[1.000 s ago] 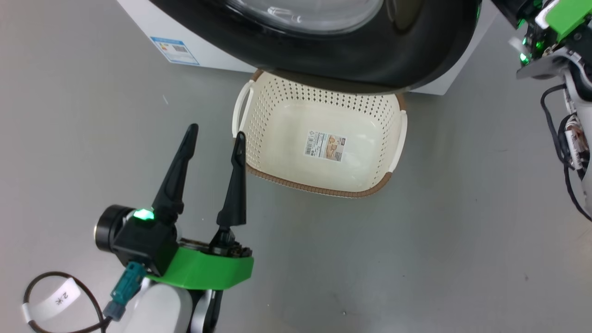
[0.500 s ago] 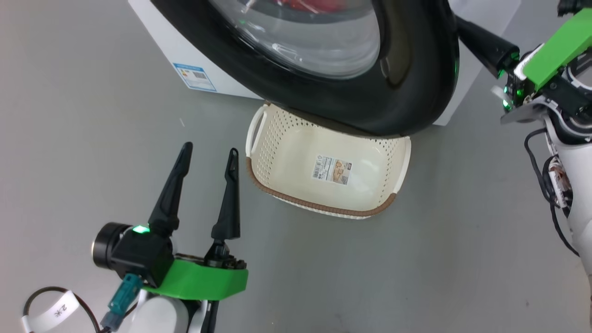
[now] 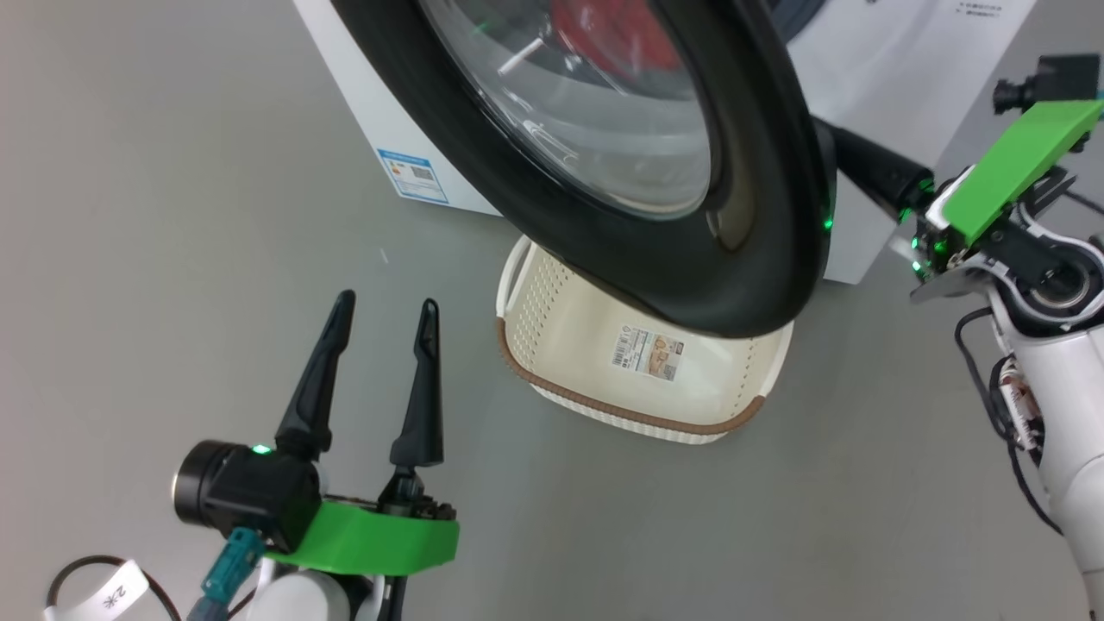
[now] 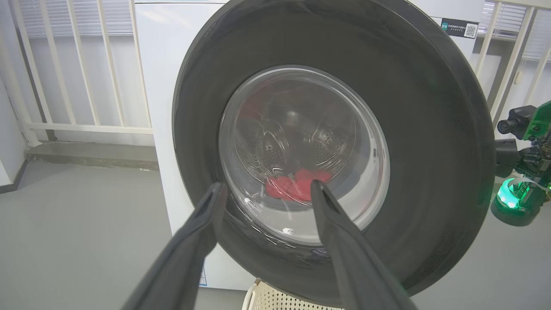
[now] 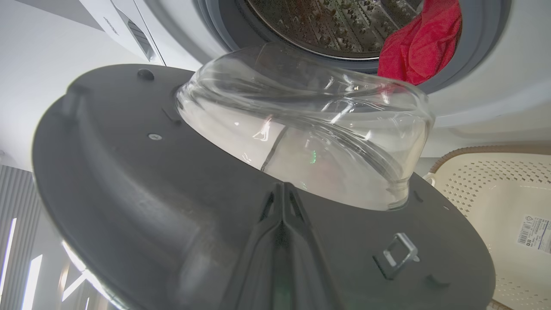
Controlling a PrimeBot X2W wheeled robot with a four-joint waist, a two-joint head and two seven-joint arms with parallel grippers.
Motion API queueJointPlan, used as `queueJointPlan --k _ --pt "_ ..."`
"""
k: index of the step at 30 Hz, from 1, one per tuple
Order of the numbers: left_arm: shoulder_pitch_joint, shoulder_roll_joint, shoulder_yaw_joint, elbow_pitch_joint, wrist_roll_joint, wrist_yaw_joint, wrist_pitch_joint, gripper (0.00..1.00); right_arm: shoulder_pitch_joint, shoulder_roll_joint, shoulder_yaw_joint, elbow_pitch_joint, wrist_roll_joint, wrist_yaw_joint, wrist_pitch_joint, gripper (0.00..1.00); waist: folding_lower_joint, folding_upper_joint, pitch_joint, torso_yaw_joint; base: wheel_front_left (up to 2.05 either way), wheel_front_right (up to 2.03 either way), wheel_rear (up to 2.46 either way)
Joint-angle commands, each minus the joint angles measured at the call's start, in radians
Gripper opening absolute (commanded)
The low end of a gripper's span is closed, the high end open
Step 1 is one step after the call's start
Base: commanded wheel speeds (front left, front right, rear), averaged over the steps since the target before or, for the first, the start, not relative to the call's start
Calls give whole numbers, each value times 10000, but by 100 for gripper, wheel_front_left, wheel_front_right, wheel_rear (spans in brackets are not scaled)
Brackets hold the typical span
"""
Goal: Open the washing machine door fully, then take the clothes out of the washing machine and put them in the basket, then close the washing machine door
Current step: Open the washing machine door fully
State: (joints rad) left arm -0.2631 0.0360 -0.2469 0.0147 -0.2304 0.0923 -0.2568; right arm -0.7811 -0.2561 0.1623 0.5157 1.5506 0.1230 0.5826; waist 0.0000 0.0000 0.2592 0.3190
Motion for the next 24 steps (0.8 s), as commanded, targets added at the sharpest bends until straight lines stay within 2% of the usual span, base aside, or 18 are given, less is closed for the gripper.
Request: queueJointPlan --k 1,24 --pt "151 143 385 -231 -73 85 -49 100 193 197 193 -389 90 77 86 0 0 0 -185 178 0 0 0" --pt "673 145 680 -286 -41 59 -49 100 1559 490 643 -1514 281 77 670 0 0 0 -907 550 0 0 0"
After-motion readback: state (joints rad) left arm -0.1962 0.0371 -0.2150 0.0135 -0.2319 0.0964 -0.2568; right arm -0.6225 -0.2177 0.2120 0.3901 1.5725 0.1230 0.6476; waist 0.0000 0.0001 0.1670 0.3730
